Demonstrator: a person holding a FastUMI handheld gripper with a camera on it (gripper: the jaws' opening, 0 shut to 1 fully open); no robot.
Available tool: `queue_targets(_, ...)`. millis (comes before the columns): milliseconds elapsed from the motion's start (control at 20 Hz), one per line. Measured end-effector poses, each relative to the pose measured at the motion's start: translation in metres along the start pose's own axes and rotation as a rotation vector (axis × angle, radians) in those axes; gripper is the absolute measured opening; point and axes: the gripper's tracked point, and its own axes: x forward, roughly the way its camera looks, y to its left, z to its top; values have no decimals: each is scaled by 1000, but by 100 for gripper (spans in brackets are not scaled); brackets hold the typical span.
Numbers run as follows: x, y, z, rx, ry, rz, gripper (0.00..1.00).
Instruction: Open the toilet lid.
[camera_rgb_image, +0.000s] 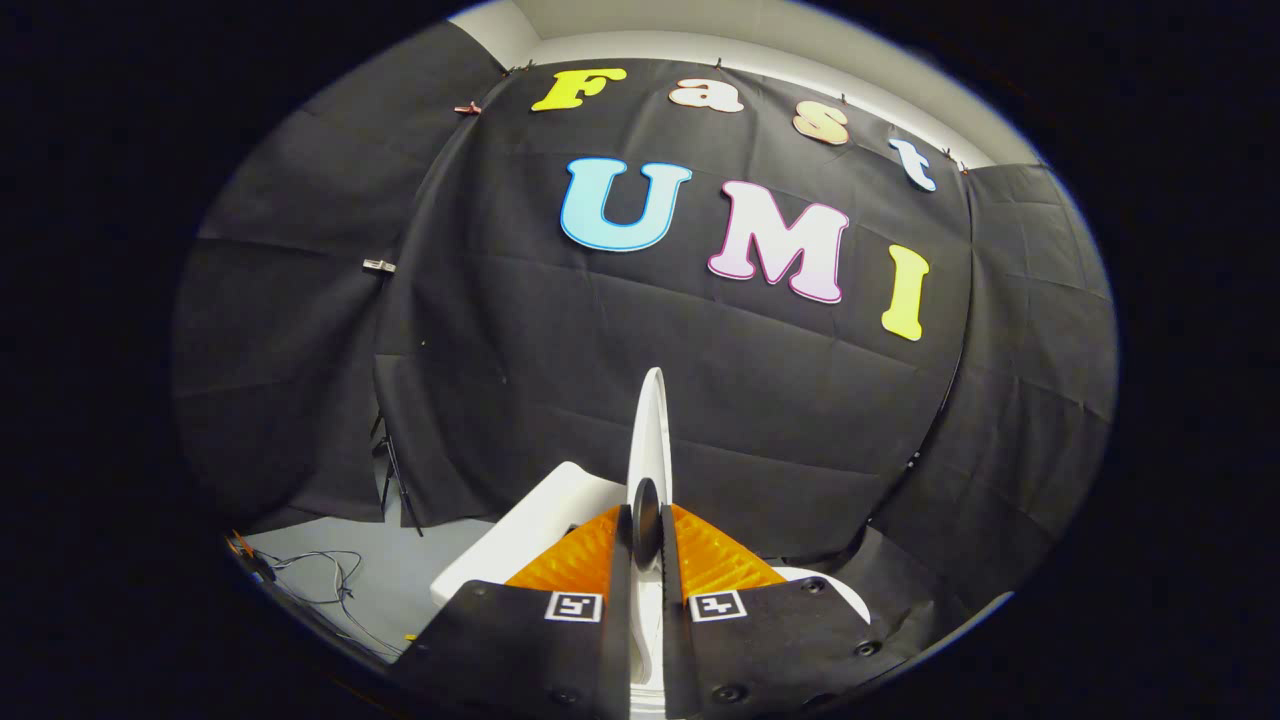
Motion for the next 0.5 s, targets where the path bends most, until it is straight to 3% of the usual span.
queue_targets(50,-3,-1,2,4,-3,3,22)
queue_targets(400,-19,-9,11,95,5,47,100)
queue_targets(500,-24,-13,13,115,8,54,99)
